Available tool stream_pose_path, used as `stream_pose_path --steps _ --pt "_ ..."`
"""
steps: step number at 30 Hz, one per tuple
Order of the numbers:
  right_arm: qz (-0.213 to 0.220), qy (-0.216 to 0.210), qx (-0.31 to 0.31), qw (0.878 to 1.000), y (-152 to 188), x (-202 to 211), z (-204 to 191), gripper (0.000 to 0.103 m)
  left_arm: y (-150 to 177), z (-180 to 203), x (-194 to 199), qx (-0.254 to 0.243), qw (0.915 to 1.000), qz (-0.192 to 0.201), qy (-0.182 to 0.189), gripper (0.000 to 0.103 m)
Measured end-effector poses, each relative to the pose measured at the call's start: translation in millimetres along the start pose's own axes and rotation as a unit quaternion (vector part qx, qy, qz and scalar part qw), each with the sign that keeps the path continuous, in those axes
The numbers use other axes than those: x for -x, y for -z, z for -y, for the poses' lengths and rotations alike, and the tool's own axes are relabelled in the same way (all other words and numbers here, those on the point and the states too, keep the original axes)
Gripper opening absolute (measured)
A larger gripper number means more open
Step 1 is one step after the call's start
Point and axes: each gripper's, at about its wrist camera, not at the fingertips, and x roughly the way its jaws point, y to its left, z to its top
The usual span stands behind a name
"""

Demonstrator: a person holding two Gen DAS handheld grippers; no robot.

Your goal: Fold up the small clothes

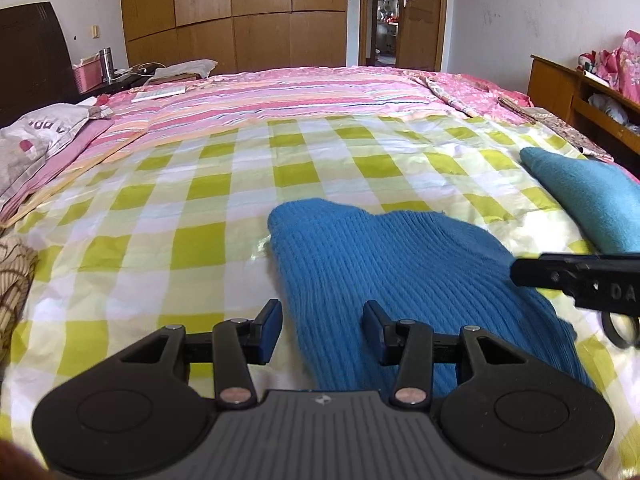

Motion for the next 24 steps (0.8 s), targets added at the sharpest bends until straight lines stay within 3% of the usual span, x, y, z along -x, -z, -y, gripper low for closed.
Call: stream_pose_path --steps 6,13,18,24 --pt "-0.026 0.017 -0.001 1.0 28 -3 4 0.03 15 3 6 -0.008 0.9999 -0.004 -0.01 0.05" --pt "-0.003 0.017 -0.002 1.0 30 27 -5 0.031 25 -1 28 0.006 0.9999 0.0 -0.014 0.049" --pt "-0.033 0.034 0.01 0.999 46 20 -8 0.031 35 1 32 0.008 0.9997 -0.003 -0.022 0.049" --pt "-0.018 0.027 -0.002 0.999 49 36 -9 0.031 42 1 43 0.013 0.9994 -0.003 -0.031 0.049"
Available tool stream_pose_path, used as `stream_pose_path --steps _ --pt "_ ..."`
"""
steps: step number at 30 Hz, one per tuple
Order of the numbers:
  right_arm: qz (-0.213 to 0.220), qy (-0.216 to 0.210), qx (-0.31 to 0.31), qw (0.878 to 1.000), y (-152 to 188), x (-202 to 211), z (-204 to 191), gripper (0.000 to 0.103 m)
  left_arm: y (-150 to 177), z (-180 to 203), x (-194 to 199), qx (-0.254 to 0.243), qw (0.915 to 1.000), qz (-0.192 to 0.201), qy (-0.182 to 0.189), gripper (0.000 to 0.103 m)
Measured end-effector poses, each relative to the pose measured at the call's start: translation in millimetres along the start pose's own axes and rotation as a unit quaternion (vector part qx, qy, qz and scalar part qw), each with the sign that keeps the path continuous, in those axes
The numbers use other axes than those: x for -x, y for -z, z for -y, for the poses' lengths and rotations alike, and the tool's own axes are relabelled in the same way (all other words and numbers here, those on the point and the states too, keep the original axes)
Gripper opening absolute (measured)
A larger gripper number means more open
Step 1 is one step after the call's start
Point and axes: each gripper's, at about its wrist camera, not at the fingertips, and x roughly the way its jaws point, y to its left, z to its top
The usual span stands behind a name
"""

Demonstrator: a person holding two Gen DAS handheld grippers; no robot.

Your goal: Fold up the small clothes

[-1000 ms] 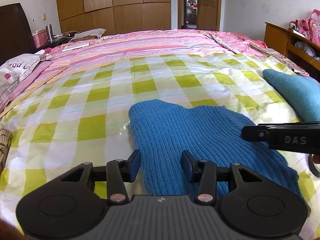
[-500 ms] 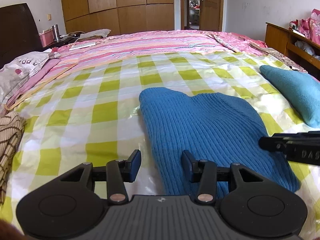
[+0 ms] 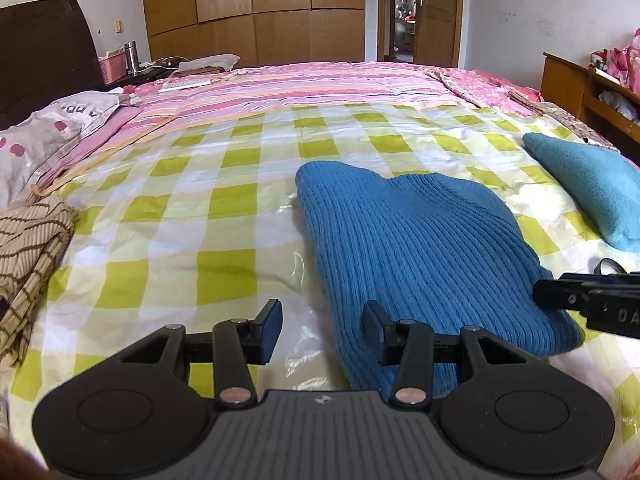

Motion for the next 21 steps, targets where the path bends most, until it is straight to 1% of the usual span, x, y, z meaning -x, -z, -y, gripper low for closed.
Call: stream_pose_path --steps 8,18,21 --pt "-0.001 -0.001 0.002 1.0 8 11 -6 0.031 10 4 10 -0.002 1.0 -0.004 -0.008 0.05" --pt "0.001 0.001 0.005 1.0 13 23 -12 0.032 23 7 13 0.0 0.9995 -0.026 -0.019 0.053" --pt "-0.002 0.003 0.004 1.0 15 25 -11 0.032 26 8 13 -0.004 0.9993 -0.028 -0.025 0.057"
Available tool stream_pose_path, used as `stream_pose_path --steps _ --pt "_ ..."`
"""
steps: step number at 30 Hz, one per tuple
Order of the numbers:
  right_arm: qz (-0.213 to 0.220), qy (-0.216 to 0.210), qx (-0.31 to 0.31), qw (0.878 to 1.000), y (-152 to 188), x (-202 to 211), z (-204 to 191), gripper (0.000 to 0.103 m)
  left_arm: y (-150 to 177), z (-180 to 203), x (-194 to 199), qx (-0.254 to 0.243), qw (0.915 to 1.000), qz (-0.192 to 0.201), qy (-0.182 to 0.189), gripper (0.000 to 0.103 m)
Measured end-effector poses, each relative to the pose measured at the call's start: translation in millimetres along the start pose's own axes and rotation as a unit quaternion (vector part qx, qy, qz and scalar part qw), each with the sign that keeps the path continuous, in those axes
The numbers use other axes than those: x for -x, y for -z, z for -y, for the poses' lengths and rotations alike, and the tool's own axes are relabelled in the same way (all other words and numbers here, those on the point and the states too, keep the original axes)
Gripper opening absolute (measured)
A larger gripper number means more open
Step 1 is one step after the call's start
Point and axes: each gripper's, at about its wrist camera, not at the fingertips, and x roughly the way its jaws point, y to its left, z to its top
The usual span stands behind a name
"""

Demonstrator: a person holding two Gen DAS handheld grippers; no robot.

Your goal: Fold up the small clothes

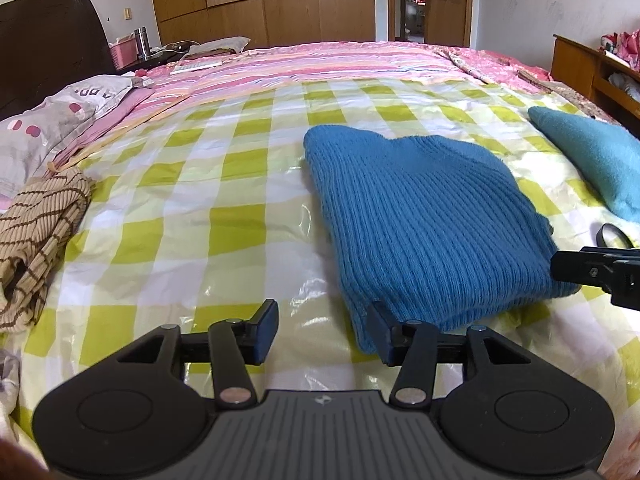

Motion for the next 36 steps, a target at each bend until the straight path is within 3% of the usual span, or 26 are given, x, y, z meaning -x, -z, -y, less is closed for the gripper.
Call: stream_pose_path --steps 30,36 --pt "-0.005 -0.001 -0.009 1.0 23 10 -2 0.035 21 7 10 -0.012 0.9998 -0.005 -0.017 0.079" --pt "-0.008 -0.003 -0.009 1.0 27 11 -3 0.035 23 10 11 -0.02 0.9991 -0.007 -0.036 0.084"
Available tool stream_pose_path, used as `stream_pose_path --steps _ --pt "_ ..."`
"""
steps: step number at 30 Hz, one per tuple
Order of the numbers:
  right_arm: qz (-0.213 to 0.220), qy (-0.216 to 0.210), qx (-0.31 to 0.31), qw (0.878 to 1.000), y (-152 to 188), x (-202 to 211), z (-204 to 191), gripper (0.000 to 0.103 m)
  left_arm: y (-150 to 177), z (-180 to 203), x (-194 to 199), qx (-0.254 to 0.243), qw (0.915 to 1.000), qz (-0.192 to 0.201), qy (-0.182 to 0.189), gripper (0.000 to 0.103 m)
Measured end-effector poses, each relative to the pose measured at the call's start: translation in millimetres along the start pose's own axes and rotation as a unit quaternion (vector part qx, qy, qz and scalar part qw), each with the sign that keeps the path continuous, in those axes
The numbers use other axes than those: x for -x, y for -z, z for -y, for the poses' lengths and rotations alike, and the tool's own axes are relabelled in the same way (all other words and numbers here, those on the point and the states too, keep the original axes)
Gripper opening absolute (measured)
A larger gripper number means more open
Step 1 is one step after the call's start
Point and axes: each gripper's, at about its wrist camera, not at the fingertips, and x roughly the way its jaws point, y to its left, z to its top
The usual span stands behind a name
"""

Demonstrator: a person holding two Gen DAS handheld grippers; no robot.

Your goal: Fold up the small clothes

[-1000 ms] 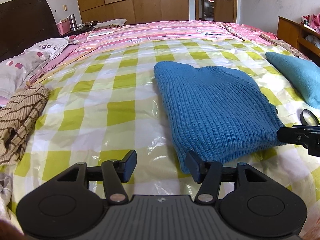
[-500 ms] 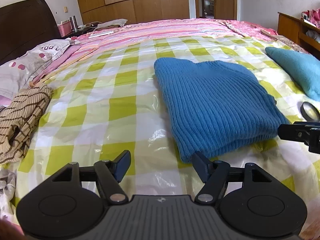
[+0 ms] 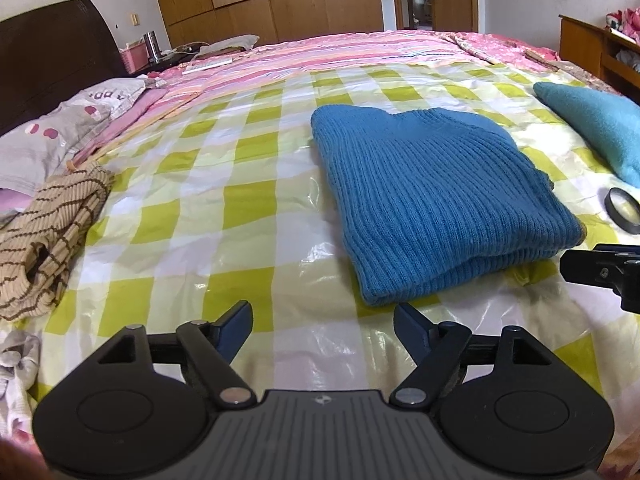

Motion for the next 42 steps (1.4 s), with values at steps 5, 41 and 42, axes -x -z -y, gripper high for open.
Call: stream_pose_path --steps 5,41,42 --pt "0.002 0.0 0.0 1.0 1 1 -1 0.035 2 -1 3 0.005 1.0 0.002 0.007 0.087" --pt "-0.004 0.009 0.033 0.999 16 7 -17 0.043 13 -1 12 0.028 0.9992 0.002 0.027 0.096" --pt "-0.004 0.009 0.034 0.999 17 6 -18 0.043 13 -1 13 0.028 0.9992 0.003 0.027 0.096"
